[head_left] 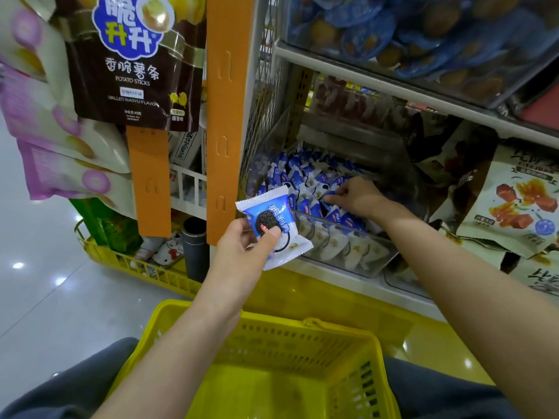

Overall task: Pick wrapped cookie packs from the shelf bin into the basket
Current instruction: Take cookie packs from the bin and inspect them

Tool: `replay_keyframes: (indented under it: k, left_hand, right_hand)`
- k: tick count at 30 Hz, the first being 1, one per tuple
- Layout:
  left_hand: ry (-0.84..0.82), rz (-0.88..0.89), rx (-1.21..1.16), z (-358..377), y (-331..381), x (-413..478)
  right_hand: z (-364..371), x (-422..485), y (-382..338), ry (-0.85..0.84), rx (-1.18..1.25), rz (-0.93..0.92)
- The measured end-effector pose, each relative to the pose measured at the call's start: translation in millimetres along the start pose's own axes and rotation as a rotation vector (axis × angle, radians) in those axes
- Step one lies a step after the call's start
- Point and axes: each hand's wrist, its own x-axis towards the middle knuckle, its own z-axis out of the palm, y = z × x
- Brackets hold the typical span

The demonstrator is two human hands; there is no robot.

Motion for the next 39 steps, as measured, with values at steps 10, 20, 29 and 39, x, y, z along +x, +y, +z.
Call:
replay_keyframes:
  k: [10, 20, 29, 39]
  left_hand:
    - [0.006, -0.071, -0.028, -3, 3, 2]
    - [-0.172, -0.141, -0.197, 1, 13, -7]
    - [-0.259, 0.012, -0.090, -2, 19, -20]
    - [-0.165, -0.060, -0.043, -10, 17, -13]
  right_hand:
    - [-13, -16, -5, 0.210, -0.006, -0.038]
    - [-35, -122, -48, 0.018, 0.773, -0.333]
    - [-11, -144, -50, -0.007, 0.614, -0.371]
    - [-21, -92, -35, 0.167, 0.789, -0.196]
